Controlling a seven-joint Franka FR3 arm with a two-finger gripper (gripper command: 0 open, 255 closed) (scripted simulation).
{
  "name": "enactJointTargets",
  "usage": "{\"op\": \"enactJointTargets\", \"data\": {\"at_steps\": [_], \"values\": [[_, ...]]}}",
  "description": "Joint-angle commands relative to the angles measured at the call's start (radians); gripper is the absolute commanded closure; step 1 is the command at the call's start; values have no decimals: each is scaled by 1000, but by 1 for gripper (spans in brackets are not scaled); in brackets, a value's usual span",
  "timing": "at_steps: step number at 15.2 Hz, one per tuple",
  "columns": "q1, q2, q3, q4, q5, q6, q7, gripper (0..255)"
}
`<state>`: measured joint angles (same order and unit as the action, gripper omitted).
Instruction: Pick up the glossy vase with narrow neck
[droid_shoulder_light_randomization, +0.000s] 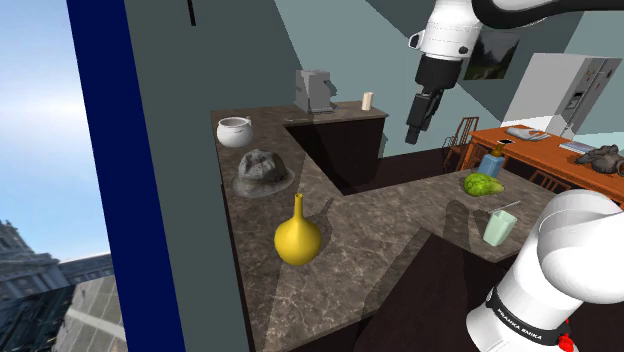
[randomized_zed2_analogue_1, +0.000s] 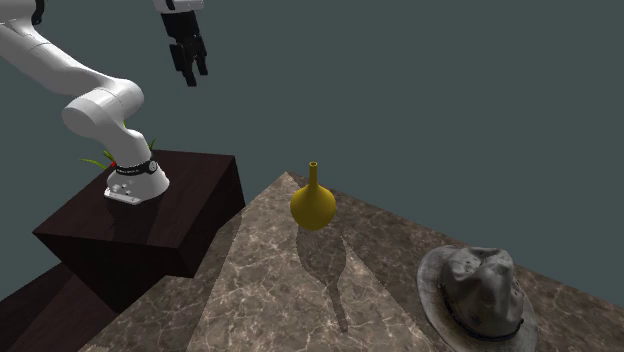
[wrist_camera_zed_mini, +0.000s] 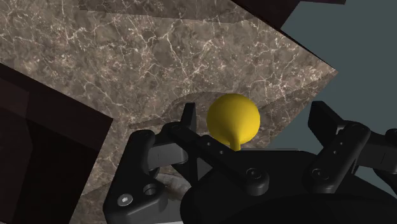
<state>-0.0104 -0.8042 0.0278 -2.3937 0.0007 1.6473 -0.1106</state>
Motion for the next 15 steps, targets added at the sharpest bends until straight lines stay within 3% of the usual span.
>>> {"op": "enactJointTargets", "data": {"at_steps": [1,8,15], "values": [[0,0,0,0,0,0,0,0],[2,238,24,14,10,200,27,0],[1,505,45,94,8,362,57,0]]}}
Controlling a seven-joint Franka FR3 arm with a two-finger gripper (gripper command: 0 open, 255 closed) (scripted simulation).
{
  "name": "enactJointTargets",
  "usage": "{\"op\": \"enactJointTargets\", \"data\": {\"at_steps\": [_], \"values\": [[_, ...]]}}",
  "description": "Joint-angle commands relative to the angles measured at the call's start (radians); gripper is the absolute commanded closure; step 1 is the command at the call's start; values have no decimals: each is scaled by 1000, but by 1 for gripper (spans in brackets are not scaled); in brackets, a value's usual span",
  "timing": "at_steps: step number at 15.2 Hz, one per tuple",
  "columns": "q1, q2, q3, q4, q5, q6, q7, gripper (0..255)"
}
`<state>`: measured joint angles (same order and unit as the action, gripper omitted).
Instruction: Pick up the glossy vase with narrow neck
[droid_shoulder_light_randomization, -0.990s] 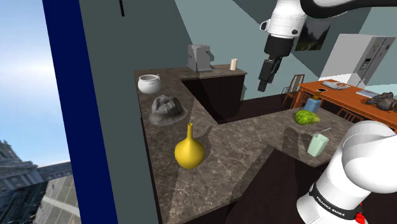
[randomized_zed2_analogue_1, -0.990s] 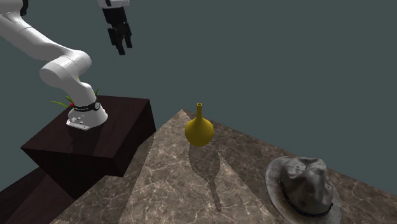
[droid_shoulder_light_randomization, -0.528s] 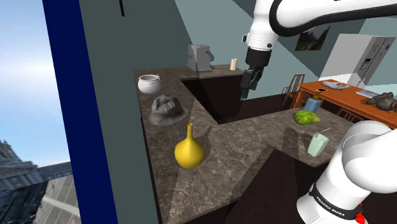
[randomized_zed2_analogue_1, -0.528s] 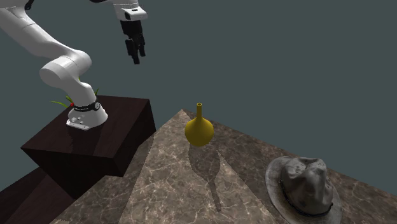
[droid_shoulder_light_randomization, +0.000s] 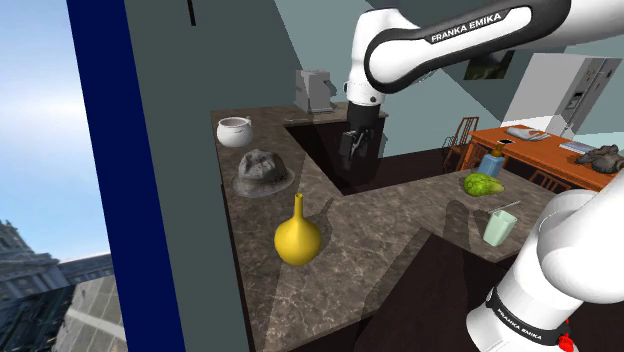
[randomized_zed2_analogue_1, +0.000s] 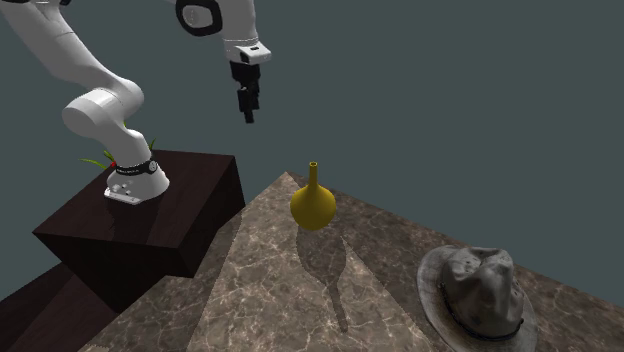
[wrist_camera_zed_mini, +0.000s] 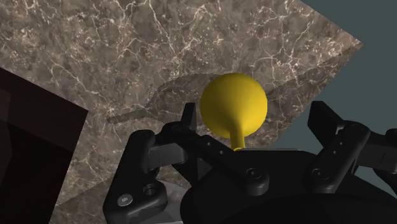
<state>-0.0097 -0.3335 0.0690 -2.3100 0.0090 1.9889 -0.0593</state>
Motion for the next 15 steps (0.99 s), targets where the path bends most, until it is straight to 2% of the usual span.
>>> {"op": "enactJointTargets", "data": {"at_steps": [1,8,15], "values": [[1,74,6,27,-2,40,10,0],[4,353,19,180,-20,142,42,0],[16,635,21,395,-44,184,72,0]]}}
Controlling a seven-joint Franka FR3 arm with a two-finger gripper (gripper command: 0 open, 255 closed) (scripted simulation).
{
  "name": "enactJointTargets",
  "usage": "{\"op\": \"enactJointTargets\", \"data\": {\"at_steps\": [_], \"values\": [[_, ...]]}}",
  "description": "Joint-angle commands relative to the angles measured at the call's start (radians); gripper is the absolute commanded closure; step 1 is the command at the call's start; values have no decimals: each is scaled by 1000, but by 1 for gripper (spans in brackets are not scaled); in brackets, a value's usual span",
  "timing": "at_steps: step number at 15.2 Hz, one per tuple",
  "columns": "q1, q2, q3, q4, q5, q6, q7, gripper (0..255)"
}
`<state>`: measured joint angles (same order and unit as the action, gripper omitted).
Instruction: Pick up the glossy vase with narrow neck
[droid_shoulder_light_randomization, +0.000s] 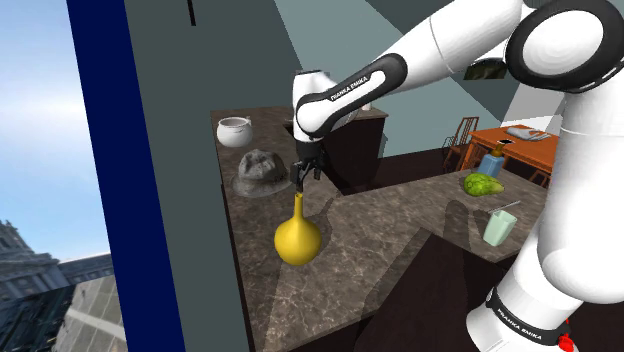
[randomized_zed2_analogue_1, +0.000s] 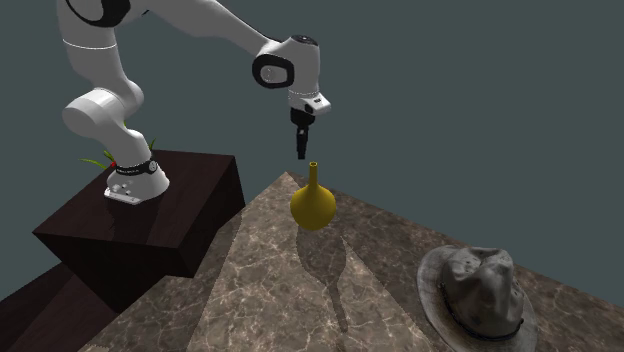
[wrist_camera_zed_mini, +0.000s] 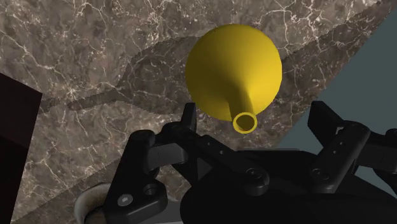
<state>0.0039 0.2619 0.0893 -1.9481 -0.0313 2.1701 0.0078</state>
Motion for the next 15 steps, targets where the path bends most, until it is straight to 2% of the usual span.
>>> {"op": "enactJointTargets", "data": {"at_steps": [1,3,12,13,15], "values": [[5,81,0,69,-6,4,8,0],[10,156,-2,140,-11,3,14,0],[13,215,-6,118,-18,82,18,0],[12,214,-6,117,-18,83,17,255],[12,213,-6,116,-17,83,17,255]]}}
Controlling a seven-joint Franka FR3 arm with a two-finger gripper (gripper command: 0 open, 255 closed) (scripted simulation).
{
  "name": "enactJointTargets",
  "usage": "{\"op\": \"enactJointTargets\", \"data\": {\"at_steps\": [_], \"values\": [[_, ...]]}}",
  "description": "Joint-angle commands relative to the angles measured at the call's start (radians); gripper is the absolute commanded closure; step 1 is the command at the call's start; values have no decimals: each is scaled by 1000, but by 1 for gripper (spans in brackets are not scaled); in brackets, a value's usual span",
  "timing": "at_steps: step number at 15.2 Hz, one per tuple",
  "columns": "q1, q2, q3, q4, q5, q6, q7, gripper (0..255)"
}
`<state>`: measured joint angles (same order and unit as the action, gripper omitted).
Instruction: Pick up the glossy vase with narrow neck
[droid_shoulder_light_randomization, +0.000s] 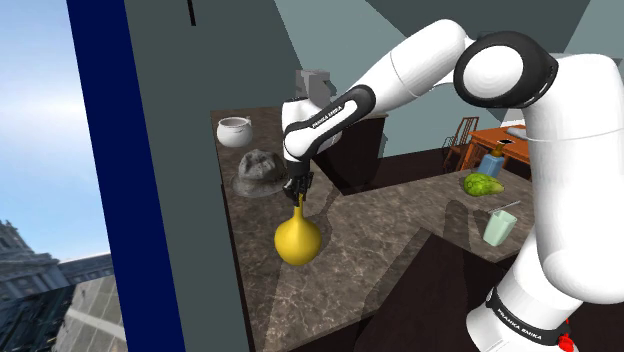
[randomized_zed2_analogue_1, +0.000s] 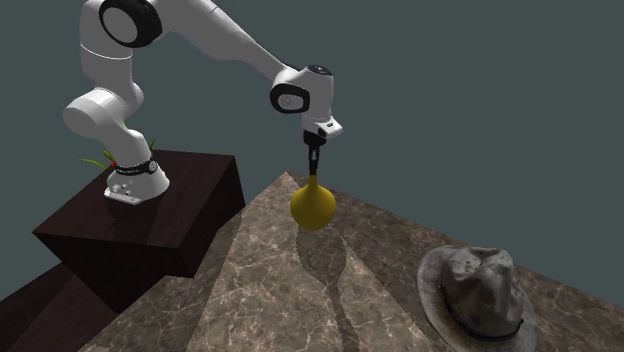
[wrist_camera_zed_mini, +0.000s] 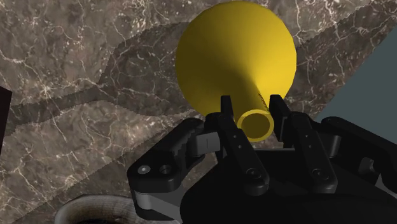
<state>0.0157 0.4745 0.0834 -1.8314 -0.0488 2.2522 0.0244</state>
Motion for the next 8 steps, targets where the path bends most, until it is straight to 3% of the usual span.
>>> {"op": "enactJointTargets", "data": {"at_steps": [1,8], "values": [[0,1,0,0,0,1,0,255],[1,-6,1,4,1,-10,1,255]]}}
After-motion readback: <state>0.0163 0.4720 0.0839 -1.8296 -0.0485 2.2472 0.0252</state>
